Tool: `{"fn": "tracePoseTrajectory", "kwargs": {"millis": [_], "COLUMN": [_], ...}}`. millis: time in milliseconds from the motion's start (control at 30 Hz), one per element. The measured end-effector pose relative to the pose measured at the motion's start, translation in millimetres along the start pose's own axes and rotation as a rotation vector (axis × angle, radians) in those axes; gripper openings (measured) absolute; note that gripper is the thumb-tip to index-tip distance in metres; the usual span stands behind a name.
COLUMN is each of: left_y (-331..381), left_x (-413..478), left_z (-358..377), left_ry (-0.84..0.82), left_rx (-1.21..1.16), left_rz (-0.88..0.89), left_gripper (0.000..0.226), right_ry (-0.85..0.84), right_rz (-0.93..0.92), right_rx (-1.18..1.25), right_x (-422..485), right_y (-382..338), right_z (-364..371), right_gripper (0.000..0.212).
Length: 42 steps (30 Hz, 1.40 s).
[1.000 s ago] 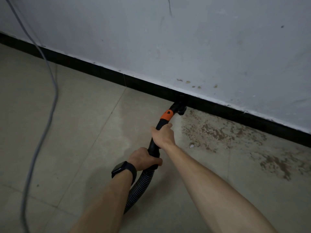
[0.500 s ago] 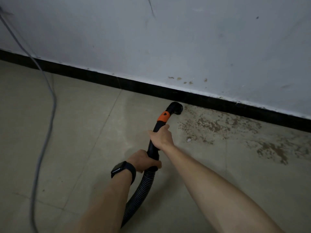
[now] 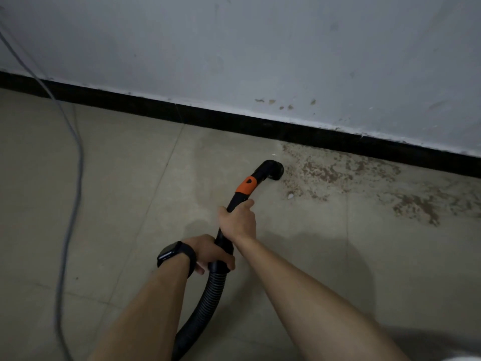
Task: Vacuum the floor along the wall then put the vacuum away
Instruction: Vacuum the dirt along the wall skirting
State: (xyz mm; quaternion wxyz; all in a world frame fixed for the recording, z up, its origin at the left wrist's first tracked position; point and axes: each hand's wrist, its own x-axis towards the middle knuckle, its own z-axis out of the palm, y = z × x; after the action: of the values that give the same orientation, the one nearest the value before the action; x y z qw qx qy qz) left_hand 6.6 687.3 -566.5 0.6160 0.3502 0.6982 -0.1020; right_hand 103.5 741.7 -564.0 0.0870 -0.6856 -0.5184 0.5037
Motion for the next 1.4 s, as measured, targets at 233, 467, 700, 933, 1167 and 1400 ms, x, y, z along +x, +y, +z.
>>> {"fn": "tracePoseTrajectory", "kwargs": {"millis": [233,467,700,933,1167,1400], "left_y": [-16.7,-34.5,-34.9,-21.7,-8.7,8.9], "left_x": [-6.3,-19.1,-16.2,-6.8,0.0,13.2], "left_z": [8.7,0.2,17.2,20.3,4.6,-3.3], "left_ry": [-0.080,-0.172,-0.185,-0.145,0.006,0.081], "left_rx": [0.049,0.105,0.114,0.109,0.061,-0.003], "left_rz": [-0.051,-0.116,-0.141,-0.107,-0.029,0.026], "left_gripper": [0.047,0.048,0.050,0.057,0.042,0.036], "right_ry": [0.041,0.072,0.114,0.110,0.063,0.016], "right_rz": [0.024,0.059,0.083,0.058,0.008,-0.002], "right_rx": [0.077,0.127,0.132,0.156,0.148,0.139], "right_x": [-21.9,-39.2,-50.3,-37.0,-9.0,19.2], "right_y": [17.1,26.8,40.8,43.4,13.9,1.8], "right_z": [11.9,32.8,32.8,19.4,9.3,-5.4], "right_gripper": [0.058,0.055,0.055,0.054,0.056,0.057]}}
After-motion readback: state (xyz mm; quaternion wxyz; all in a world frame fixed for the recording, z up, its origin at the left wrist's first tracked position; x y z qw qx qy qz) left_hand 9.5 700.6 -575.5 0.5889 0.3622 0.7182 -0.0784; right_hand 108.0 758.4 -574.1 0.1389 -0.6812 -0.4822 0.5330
